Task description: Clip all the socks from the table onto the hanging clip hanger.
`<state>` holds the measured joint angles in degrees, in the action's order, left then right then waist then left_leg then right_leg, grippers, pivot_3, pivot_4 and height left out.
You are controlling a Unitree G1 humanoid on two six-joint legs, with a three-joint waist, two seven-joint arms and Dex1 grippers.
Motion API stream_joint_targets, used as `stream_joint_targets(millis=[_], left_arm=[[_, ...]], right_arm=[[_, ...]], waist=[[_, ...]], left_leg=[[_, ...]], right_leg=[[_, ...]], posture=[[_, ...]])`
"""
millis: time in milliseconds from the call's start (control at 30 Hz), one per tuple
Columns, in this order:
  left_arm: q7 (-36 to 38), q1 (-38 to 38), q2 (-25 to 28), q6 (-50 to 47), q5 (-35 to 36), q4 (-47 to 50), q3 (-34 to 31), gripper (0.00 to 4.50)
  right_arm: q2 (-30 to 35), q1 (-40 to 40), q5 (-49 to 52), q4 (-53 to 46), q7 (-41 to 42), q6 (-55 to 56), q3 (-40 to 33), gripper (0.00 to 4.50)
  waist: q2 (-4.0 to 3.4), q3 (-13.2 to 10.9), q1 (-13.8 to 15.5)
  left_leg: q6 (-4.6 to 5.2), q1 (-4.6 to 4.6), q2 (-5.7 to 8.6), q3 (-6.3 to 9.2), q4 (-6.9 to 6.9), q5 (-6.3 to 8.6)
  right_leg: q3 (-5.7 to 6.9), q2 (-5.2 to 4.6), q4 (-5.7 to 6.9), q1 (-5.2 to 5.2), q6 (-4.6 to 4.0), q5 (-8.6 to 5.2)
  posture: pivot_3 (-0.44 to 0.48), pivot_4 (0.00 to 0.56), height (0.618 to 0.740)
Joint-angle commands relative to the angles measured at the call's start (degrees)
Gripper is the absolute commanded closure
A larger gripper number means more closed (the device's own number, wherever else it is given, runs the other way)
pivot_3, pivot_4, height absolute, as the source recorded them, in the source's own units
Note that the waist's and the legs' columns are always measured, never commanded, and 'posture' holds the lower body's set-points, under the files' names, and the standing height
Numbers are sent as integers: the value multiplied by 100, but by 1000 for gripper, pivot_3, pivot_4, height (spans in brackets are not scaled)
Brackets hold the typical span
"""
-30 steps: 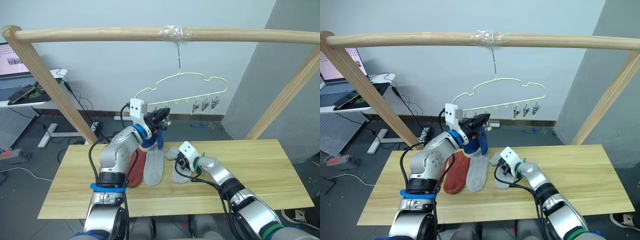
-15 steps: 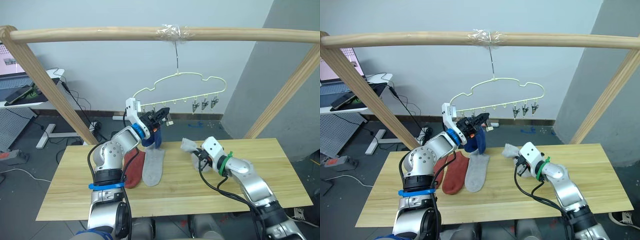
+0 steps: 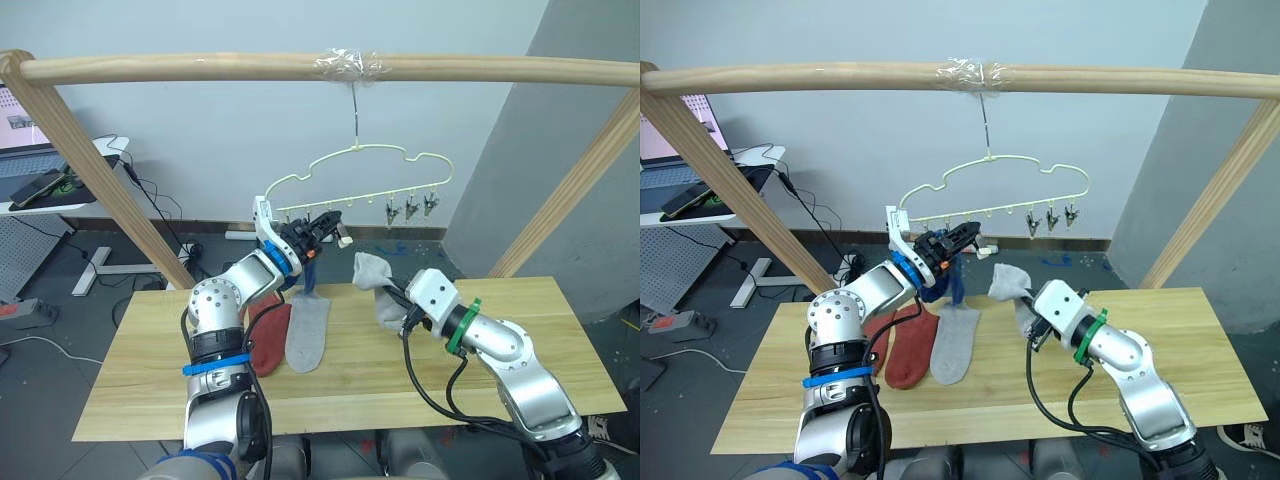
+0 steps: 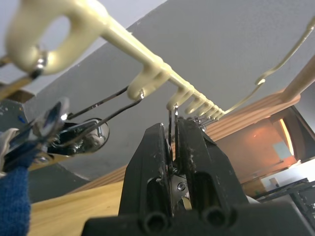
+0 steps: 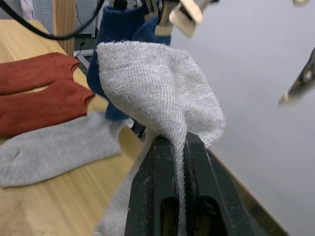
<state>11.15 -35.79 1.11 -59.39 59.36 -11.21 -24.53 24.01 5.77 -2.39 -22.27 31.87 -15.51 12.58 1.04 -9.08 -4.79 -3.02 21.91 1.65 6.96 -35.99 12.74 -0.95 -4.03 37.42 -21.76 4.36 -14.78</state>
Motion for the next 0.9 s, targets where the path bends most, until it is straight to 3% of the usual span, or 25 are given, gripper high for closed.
stream_joint_targets(millis=[33, 900], left_arm=[[-105, -166, -15, -19, 206, 25, -44, 4444], [-110, -94, 8, -2, 309, 167, 31, 4444]], right_arm=[[-26, 113, -46, -258, -47, 89, 37, 4465], [-309, 558, 3, -49, 21, -3, 202, 4465]], waist=[[0, 0, 1], [0, 0, 2]], left_leg=[[-1, 1, 0, 0, 2, 0], [-10, 10, -1, -1, 9, 7]], right_leg=[[0, 0, -5, 0, 0, 0], [0, 0, -32, 0, 0, 1]], posture=[[-141, 115, 740], [-122, 120, 740]])
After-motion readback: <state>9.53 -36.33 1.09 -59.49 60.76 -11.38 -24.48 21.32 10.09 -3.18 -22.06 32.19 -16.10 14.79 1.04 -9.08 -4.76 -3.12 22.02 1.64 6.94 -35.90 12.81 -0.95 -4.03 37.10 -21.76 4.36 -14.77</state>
